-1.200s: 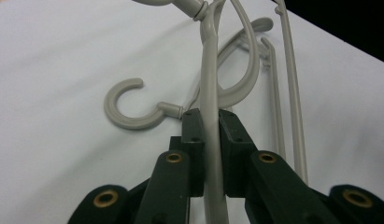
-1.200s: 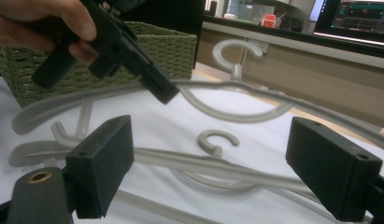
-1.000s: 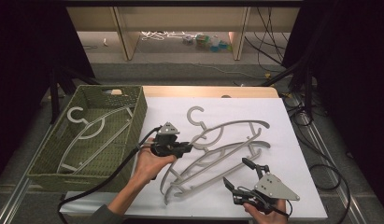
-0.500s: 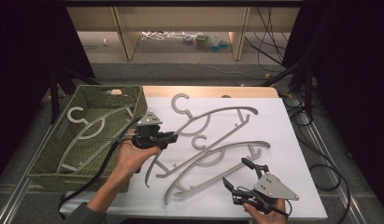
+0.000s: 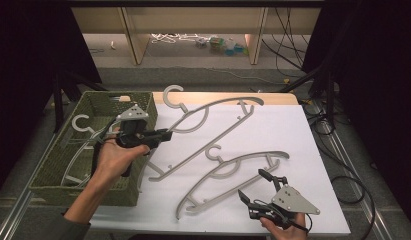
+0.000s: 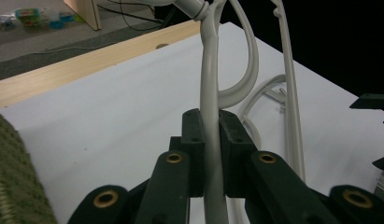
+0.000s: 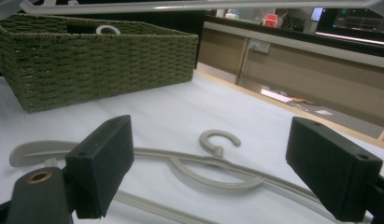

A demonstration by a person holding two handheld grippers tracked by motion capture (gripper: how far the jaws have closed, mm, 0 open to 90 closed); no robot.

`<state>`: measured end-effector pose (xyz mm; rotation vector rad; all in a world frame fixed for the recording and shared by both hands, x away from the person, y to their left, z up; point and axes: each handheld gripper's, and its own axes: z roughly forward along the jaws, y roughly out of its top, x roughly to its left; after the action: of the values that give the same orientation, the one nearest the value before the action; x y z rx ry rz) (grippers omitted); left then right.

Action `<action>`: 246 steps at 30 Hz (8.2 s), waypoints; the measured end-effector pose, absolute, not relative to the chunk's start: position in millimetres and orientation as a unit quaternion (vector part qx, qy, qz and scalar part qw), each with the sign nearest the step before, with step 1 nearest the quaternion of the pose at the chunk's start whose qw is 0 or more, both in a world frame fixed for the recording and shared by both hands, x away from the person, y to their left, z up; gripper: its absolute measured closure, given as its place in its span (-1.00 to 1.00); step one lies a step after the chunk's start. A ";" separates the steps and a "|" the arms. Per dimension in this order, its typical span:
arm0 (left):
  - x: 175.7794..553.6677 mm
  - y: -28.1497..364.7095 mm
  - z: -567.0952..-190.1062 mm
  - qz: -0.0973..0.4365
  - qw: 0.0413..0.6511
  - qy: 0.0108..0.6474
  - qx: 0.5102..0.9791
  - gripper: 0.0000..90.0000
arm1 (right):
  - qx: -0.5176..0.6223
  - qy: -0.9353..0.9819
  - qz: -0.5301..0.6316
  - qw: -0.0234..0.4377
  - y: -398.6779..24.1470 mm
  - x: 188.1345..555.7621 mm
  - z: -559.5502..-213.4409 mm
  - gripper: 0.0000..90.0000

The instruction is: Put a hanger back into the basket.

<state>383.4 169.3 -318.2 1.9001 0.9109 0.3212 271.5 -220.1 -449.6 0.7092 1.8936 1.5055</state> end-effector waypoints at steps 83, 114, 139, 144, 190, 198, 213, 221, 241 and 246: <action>407.7 424.2 -352.7 0.197 0.373 0.532 0.734 0.82 | 0.266 0.717 0.567 0.306 -217.8 273.9 -451.2 -0.64; 426.0 417.4 -395.8 0.172 0.303 0.532 0.772 0.82 | 0.264 0.715 0.569 0.307 -217.6 273.8 -451.1 -0.64; 409.4 399.8 -365.2 0.159 0.351 0.568 0.727 0.12 | 0.270 0.718 0.565 0.305 -217.6 272.8 -450.7 -0.64; 387.9 379.3 -350.5 0.168 0.379 0.554 0.722 -0.05 | 0.267 0.717 0.567 0.305 -217.8 273.7 -451.0 -0.64; 314.1 164.1 -366.8 0.083 0.510 0.360 0.777 -0.23 | 0.275 0.718 0.571 0.289 -219.0 273.9 -452.2 -0.64; 320.8 139.3 -387.6 0.059 0.493 0.351 0.794 -0.24 | 0.270 0.717 0.568 0.302 -219.1 274.4 -451.6 -0.64; 323.9 93.5 -392.8 0.079 0.459 0.321 0.824 -0.25 | 0.279 0.713 0.572 0.296 -218.7 272.9 -451.6 -0.64; 334.6 65.0 -399.4 0.058 0.449 0.318 0.833 -0.23 | 0.271 0.713 0.571 0.303 -221.0 274.1 -451.2 -0.64; 363.1 56.4 -429.2 0.065 0.394 0.334 0.854 -0.28 | 0.269 0.715 0.571 0.300 -220.0 273.3 -450.8 -0.64; 368.0 56.5 -436.5 0.059 0.381 0.341 0.857 -0.30 | 0.271 0.717 0.570 0.295 -219.4 272.5 -450.7 -0.64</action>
<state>368.0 56.5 -436.5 2.1878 0.8703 0.1508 272.5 -219.4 -450.7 0.7217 1.9094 1.5172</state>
